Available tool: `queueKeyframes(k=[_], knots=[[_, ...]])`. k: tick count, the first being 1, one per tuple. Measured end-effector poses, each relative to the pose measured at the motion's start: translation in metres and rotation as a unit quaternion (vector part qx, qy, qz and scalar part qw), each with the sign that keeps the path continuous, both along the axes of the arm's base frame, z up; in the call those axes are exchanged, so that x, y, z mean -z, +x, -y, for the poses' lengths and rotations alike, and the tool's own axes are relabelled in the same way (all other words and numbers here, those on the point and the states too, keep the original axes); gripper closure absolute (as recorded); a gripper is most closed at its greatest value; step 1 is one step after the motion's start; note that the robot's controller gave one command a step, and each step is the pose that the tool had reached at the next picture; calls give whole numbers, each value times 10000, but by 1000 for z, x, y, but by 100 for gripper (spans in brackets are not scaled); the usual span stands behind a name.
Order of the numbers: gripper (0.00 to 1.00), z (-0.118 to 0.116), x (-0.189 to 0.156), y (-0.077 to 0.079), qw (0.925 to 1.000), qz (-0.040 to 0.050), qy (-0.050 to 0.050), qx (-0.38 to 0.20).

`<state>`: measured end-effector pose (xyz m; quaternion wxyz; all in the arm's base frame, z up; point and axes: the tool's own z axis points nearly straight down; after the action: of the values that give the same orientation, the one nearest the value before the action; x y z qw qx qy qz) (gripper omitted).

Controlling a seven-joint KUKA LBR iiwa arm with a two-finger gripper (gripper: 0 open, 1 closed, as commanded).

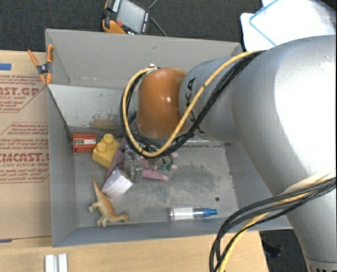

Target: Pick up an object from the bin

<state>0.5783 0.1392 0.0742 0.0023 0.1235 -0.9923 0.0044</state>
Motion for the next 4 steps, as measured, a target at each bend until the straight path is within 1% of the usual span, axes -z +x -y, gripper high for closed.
queueKeyframes(k=[1,2,3,4], knots=[[100,4,2,-1,10000,26,15,23],[100,-1,4,8,9999,-89,-40,94],[100,-1,4,8,9999,-89,-40,94],[100,-7,3,5,9999,-97,-105,76]])
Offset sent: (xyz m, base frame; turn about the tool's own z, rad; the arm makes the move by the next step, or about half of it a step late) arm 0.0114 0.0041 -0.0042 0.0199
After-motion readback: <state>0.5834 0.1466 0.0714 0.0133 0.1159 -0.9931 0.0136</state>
